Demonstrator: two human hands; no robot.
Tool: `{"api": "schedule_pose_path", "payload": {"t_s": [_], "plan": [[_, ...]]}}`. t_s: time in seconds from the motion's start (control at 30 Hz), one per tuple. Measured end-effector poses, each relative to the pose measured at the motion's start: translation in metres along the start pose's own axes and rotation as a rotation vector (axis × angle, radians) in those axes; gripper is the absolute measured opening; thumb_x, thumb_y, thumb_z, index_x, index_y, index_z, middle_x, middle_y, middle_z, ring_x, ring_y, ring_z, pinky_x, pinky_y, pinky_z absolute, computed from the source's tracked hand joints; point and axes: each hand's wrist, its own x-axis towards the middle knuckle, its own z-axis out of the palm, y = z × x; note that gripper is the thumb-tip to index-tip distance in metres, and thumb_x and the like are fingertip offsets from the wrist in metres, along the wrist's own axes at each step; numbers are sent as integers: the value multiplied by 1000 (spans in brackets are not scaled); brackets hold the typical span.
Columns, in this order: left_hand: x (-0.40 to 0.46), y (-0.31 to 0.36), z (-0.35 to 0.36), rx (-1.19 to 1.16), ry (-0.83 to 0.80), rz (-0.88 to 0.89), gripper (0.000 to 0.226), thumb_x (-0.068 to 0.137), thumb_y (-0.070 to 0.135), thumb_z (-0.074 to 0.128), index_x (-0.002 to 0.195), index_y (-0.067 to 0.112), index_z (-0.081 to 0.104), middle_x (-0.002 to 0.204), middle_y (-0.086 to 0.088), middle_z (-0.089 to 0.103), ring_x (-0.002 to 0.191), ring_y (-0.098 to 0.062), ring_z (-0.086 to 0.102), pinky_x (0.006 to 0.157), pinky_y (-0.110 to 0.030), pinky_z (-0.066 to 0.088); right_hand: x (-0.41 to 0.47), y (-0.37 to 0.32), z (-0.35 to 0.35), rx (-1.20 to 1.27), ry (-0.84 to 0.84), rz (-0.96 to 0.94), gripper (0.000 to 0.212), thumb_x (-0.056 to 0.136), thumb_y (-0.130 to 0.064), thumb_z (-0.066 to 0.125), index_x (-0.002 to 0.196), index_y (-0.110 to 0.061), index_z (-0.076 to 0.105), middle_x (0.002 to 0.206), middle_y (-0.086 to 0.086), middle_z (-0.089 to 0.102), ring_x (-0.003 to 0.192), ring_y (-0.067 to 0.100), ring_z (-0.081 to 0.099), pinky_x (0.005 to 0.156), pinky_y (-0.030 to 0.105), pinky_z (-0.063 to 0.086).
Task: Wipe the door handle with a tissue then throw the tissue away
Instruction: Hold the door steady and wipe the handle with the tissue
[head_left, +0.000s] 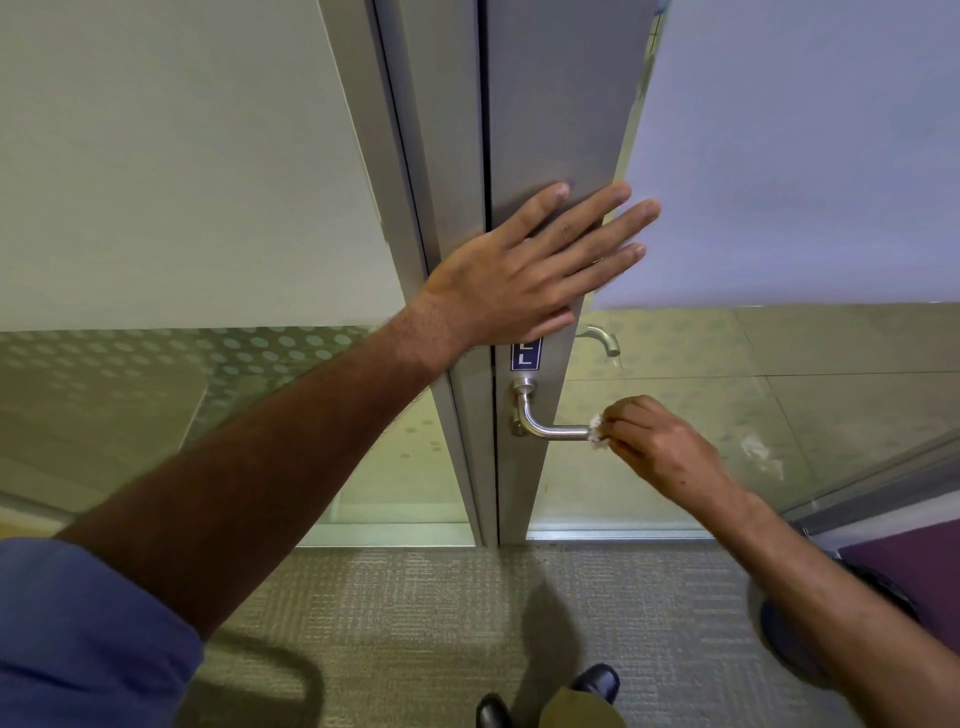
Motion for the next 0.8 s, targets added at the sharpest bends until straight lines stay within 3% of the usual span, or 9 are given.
{"api": "schedule_pose_path", "payload": {"t_s": [0.1, 0.17, 0.23, 0.37, 0.47, 0.6, 0.7, 0.8], "plan": [[1, 2, 1, 3, 4, -15, 82, 105, 58, 32, 173, 15, 13, 177, -12, 15, 161, -34, 22, 126, -53, 12, -9, 29, -15, 30, 44, 289, 9, 81, -4, 77, 88, -8, 73, 87, 6, 71, 81, 29, 67, 68, 32, 52], [0, 2, 2, 7, 9, -28, 82, 105, 57, 33, 173, 15, 12, 177, -12, 14, 161, -34, 22, 126, -54, 12, -7, 38, -15, 267, 152, 542, 9, 83, -6, 74, 84, -15, 75, 80, -5, 72, 74, 16, 69, 67, 16, 49], [0, 1, 2, 13, 10, -33, 83, 105, 56, 34, 173, 15, 11, 177, -11, 14, 161, -34, 22, 126, -54, 13, 0, 35, -7, 526, 171, 697, 11, 85, -11, 72, 84, -20, 77, 79, -9, 75, 73, 4, 70, 70, 14, 50], [0, 1, 0, 7, 6, -35, 80, 106, 54, 34, 173, 15, 14, 176, -11, 17, 160, -34, 24, 125, -53, 15, 11, 32, 10, 968, 167, 822, 14, 89, -21, 68, 85, -14, 79, 74, 18, 74, 61, 18, 65, 68, 32, 56], [2, -1, -2, 33, 5, -22, 81, 104, 56, 33, 172, 15, 15, 176, -11, 19, 160, -34, 26, 125, -52, 16, 11, 38, 16, 1341, 152, 932, 22, 94, -21, 65, 85, -5, 76, 70, 15, 70, 75, 19, 69, 68, 31, 56], [2, 0, -3, 42, 1, -20, 82, 104, 58, 34, 172, 16, 15, 176, -11, 19, 159, -33, 26, 125, -51, 15, -2, 33, 36, 1788, 259, 1119, 23, 99, -16, 56, 106, -1, 72, 93, 12, 75, 72, 13, 70, 59, 22, 59], [2, 0, -4, 34, -6, -18, 81, 104, 57, 35, 172, 16, 17, 176, -11, 19, 160, -33, 26, 125, -53, 14, -14, 13, 54, 2041, 411, 1210, 19, 91, -13, 63, 99, -7, 79, 99, 11, 77, 76, 11, 74, 63, 20, 61], [1, 1, -2, 29, 1, -29, 81, 104, 56, 35, 172, 16, 16, 176, -11, 19, 160, -33, 26, 125, -53, 15, -13, -29, 76, 2267, 458, 1244, 29, 84, -4, 65, 113, 2, 69, 103, 22, 75, 89, 22, 74, 70, 25, 62]]}}
